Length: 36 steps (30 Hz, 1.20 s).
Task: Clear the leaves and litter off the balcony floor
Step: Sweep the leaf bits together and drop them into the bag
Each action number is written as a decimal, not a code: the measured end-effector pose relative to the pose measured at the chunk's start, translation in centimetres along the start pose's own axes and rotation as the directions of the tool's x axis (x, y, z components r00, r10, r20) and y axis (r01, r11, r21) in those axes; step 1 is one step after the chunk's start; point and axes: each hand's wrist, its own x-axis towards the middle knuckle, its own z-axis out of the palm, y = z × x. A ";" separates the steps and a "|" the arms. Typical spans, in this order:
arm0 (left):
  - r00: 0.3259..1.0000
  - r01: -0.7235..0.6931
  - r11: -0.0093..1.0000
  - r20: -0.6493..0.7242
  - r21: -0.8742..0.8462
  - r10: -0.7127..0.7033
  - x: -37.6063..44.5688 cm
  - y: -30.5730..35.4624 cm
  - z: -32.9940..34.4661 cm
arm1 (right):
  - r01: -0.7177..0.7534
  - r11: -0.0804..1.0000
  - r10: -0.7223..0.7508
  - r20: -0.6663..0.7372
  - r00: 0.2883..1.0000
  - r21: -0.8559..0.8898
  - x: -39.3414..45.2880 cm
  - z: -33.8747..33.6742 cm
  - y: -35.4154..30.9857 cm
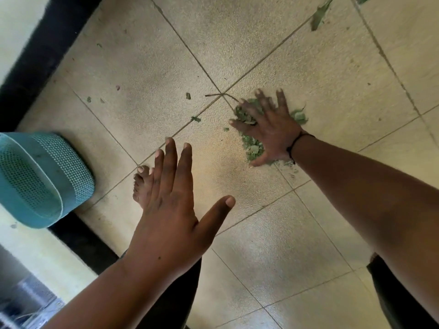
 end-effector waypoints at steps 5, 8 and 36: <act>0.999 0.027 1.000 0.032 0.002 -0.027 0.2 -0.2 0.1 | 0.171 0.983 -0.171 0.008 0.985 -0.062 -0.4 0.9 0.8; 0.999 0.018 1.000 0.037 -0.018 -0.017 0.3 0.2 0.1 | 0.244 0.969 -0.242 0.048 0.969 -0.030 -2.0 1.0 0.7; 0.726 0.567 -0.063 0.535 -0.821 -0.432 1.8 9.1 3.4 | -0.374 -0.740 0.277 0.760 0.588 0.559 -9.7 -17.5 -0.4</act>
